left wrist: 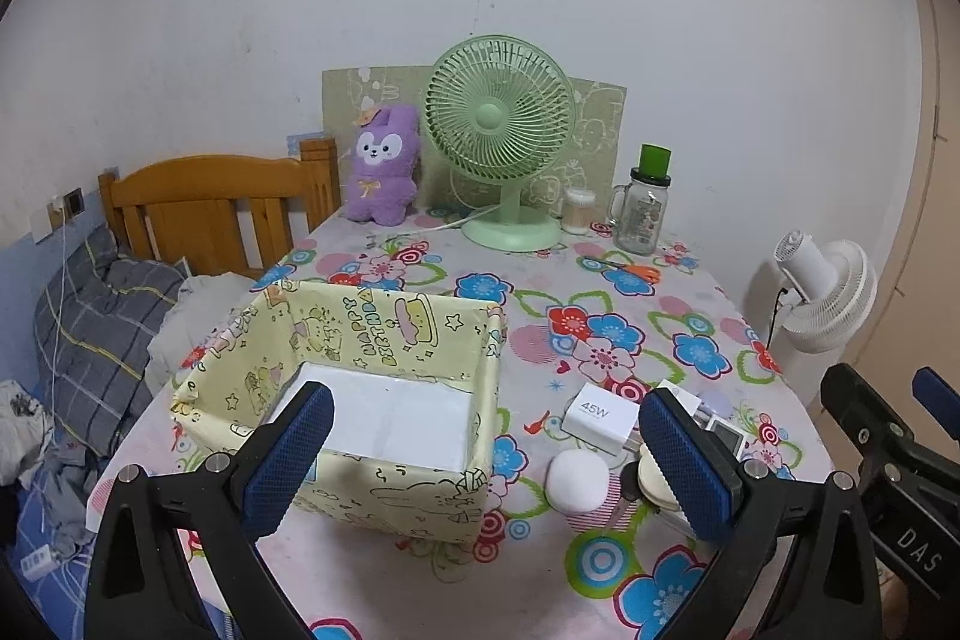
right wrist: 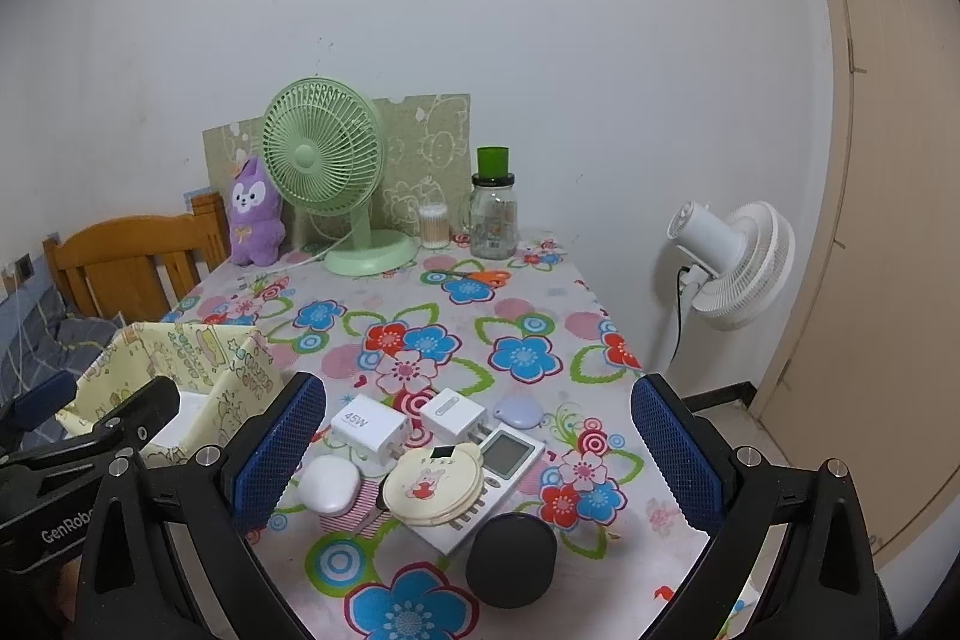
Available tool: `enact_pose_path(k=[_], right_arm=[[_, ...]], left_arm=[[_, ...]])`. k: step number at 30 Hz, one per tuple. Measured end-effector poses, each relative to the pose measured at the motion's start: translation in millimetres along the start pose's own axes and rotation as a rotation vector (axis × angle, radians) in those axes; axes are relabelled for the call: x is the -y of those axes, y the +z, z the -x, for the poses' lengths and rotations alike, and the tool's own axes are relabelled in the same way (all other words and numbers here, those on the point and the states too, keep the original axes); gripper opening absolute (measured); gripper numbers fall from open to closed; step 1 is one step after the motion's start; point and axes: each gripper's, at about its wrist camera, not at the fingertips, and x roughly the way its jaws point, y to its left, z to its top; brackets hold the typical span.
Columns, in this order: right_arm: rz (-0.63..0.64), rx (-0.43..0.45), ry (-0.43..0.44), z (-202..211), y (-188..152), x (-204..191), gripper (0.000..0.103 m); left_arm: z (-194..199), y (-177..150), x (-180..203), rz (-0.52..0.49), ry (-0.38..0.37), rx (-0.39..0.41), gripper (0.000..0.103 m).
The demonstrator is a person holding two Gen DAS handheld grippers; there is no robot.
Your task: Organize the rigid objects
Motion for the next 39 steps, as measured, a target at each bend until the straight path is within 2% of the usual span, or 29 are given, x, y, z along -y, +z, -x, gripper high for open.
enact_pose_path(k=[6,17,27,39], right_arm=[[0.007,-0.002,0.029,2,0,-4,0.103],[0.006,0.0,0.022,0,1,-5,0.103],[0.006,0.004,0.017,-1,0,-5,0.103],[-0.001,-0.025,0.025,-13,-4,1,0.103]], left_arm=[[2,0,-1,0.0,-0.003,0.012,0.102],[5,-2,3,-0.041,0.026,0.046,0.102],[-4,-3,0,-0.005,0.006,-0.006,0.099],[-12,-8,7,-0.02,0.015,0.012,0.099]])
